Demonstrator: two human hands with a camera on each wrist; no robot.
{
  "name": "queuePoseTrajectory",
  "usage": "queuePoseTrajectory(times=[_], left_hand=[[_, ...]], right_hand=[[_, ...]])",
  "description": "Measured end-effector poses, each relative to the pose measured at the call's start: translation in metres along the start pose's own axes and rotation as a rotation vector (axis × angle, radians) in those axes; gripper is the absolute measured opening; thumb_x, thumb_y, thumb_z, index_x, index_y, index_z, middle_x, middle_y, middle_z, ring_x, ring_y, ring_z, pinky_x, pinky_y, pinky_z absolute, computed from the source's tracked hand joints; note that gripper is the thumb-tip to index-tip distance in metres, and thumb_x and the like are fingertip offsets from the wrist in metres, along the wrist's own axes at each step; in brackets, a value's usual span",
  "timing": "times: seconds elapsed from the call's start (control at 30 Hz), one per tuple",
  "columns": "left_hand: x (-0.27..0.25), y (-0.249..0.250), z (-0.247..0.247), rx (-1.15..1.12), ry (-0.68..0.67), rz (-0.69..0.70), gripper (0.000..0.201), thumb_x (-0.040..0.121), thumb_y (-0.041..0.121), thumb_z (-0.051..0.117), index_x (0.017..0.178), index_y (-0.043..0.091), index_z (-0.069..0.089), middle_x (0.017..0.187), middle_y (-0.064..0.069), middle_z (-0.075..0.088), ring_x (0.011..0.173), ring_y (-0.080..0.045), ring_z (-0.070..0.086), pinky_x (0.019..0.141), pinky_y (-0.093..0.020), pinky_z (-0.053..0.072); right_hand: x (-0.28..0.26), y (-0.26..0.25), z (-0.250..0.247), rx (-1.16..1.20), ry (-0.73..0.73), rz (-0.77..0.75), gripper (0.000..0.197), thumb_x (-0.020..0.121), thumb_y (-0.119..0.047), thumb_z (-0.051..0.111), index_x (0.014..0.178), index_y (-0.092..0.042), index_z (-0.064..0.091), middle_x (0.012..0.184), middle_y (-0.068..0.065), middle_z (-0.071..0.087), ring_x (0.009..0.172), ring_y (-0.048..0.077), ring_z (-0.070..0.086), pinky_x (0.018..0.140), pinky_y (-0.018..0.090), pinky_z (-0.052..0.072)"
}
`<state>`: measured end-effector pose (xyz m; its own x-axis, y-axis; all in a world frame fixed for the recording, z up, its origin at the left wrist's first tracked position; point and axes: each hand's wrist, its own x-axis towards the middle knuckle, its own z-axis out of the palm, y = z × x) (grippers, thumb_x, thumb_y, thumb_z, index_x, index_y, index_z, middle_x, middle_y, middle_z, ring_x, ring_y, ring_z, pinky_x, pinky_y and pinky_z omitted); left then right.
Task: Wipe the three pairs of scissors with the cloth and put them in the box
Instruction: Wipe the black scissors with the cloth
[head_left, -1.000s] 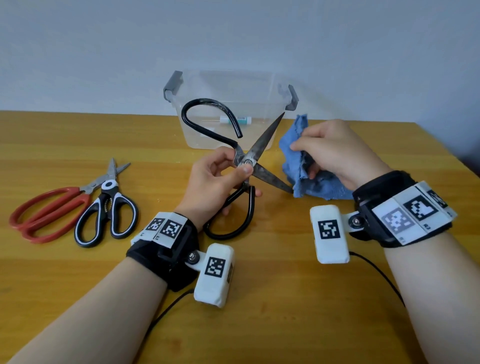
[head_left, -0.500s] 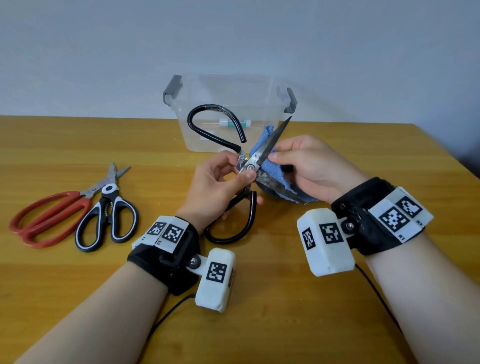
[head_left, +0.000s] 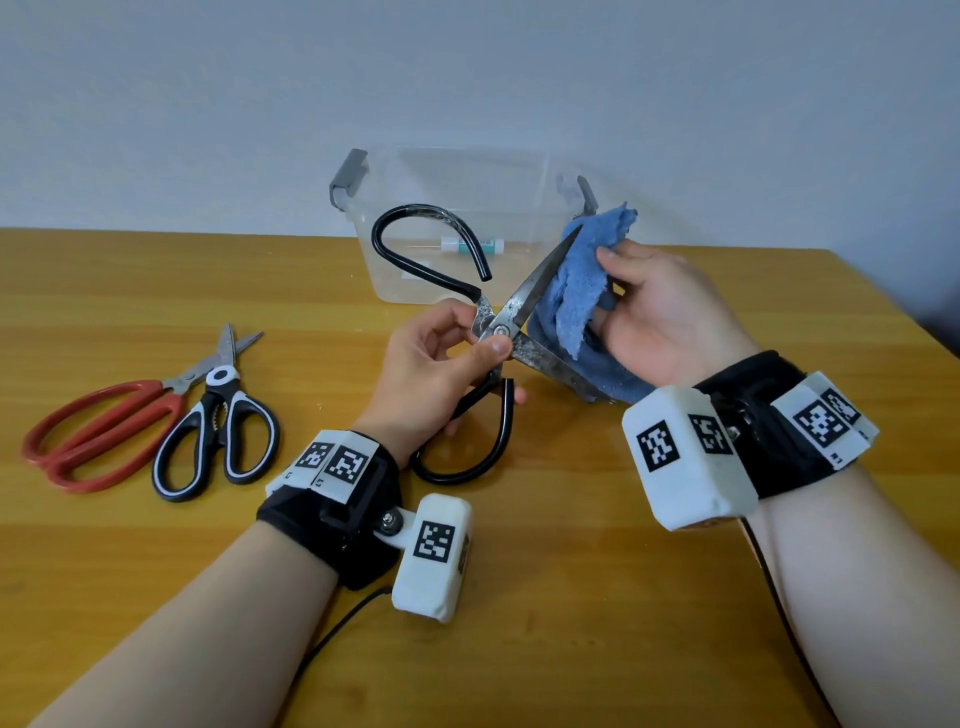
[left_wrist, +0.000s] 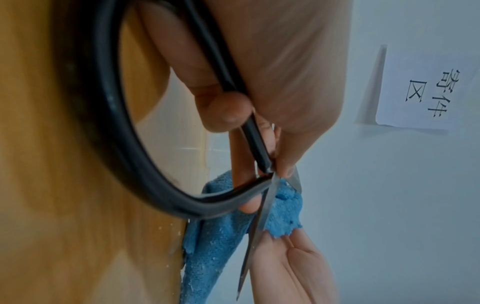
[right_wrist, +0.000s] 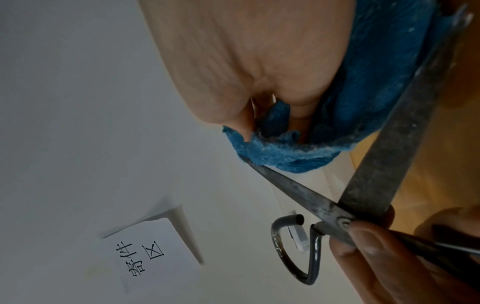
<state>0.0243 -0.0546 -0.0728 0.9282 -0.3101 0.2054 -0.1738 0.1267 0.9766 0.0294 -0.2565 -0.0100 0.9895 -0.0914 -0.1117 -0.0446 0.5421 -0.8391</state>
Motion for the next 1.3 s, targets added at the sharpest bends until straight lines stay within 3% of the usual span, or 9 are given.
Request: queuePoseTrajectory(times=[0.1, 0.2, 0.33, 0.5, 0.7, 0.93, 1.03, 1.17, 1.3], left_hand=[[-0.001, 0.001, 0.000, -0.015, 0.021, -0.002, 0.025, 0.098, 0.006, 0.067, 0.098, -0.006, 0.045, 0.097, -0.010, 0.065, 0.071, -0.041, 0.076, 0.029, -0.018, 0.026], [-0.002, 0.003, 0.001, -0.041, 0.033, 0.002, 0.022, 0.097, 0.004, 0.066, 0.091, 0.002, 0.046, 0.090, -0.008, 0.065, 0.070, -0.041, 0.076, 0.030, -0.017, 0.026], [-0.002, 0.004, 0.002, -0.008, 0.026, 0.024, 0.022, 0.097, 0.006, 0.068, 0.088, 0.000, 0.048, 0.085, -0.017, 0.071, 0.067, -0.037, 0.076, 0.028, -0.019, 0.030], [0.001, 0.000, 0.000, 0.022, -0.011, -0.001, 0.036, 0.095, 0.018, 0.072, 0.095, -0.012, 0.051, 0.099, -0.027, 0.072, 0.071, -0.057, 0.069, 0.030, -0.020, 0.033], [-0.001, 0.004, 0.001, 0.013, 0.009, -0.030, 0.019, 0.098, 0.010, 0.067, 0.097, -0.001, 0.051, 0.084, -0.001, 0.070, 0.070, -0.040, 0.076, 0.028, -0.018, 0.028], [-0.002, 0.003, 0.001, -0.011, 0.033, -0.027, 0.024, 0.097, 0.010, 0.068, 0.097, -0.004, 0.049, 0.086, -0.001, 0.068, 0.072, -0.040, 0.077, 0.029, -0.017, 0.027], [-0.001, 0.003, 0.001, -0.015, 0.079, -0.027, 0.020, 0.097, 0.009, 0.068, 0.096, 0.003, 0.048, 0.091, -0.008, 0.070, 0.073, -0.040, 0.077, 0.030, -0.017, 0.028], [0.002, 0.000, 0.002, -0.008, 0.150, -0.062, 0.019, 0.098, 0.010, 0.067, 0.096, 0.007, 0.048, 0.092, -0.010, 0.068, 0.073, -0.035, 0.078, 0.030, -0.018, 0.028], [0.002, 0.000, 0.001, 0.055, 0.099, -0.034, 0.023, 0.098, 0.012, 0.068, 0.104, -0.007, 0.055, 0.102, -0.022, 0.072, 0.073, -0.035, 0.078, 0.029, -0.019, 0.031]], right_hand=[[0.003, 0.003, -0.006, -0.007, 0.017, -0.068, 0.027, 0.105, -0.001, 0.044, 0.121, 0.000, 0.065, 0.108, 0.017, 0.070, 0.096, 0.027, 0.071, 0.088, 0.038, 0.060], [0.003, 0.009, -0.010, -0.334, 0.007, -0.035, 0.023, 0.103, 0.001, 0.046, 0.115, 0.004, 0.065, 0.101, 0.021, 0.069, 0.090, 0.030, 0.068, 0.080, 0.039, 0.055], [-0.008, 0.012, -0.001, -0.612, -0.310, 0.157, 0.028, 0.102, 0.002, 0.044, 0.119, 0.004, 0.067, 0.108, 0.028, 0.071, 0.082, 0.038, 0.070, 0.081, 0.049, 0.060], [-0.010, 0.013, 0.002, -0.480, -0.311, 0.181, 0.029, 0.101, 0.006, 0.040, 0.117, 0.011, 0.065, 0.105, 0.028, 0.072, 0.083, 0.034, 0.073, 0.070, 0.044, 0.063], [-0.001, 0.009, -0.001, -0.123, -0.135, 0.123, 0.028, 0.102, 0.003, 0.042, 0.120, 0.008, 0.063, 0.106, 0.021, 0.072, 0.096, 0.029, 0.071, 0.089, 0.040, 0.060], [0.002, 0.015, -0.002, 0.170, -0.099, -0.043, 0.027, 0.105, -0.001, 0.040, 0.113, -0.004, 0.066, 0.100, 0.012, 0.074, 0.098, 0.023, 0.072, 0.091, 0.035, 0.058], [0.003, 0.014, -0.005, -0.039, 0.002, -0.163, 0.023, 0.102, 0.001, 0.046, 0.107, 0.001, 0.068, 0.101, 0.017, 0.071, 0.096, 0.027, 0.072, 0.084, 0.040, 0.059], [-0.002, 0.014, -0.002, -0.741, 0.060, -0.384, 0.015, 0.092, -0.011, 0.060, 0.091, -0.002, 0.072, 0.084, 0.026, 0.066, 0.072, 0.032, 0.061, 0.067, 0.043, 0.049], [-0.018, 0.018, 0.016, -1.266, -0.229, -0.344, 0.016, 0.090, -0.017, 0.072, 0.086, -0.031, 0.078, 0.088, -0.006, 0.065, 0.081, 0.006, 0.061, 0.074, 0.024, 0.046]])
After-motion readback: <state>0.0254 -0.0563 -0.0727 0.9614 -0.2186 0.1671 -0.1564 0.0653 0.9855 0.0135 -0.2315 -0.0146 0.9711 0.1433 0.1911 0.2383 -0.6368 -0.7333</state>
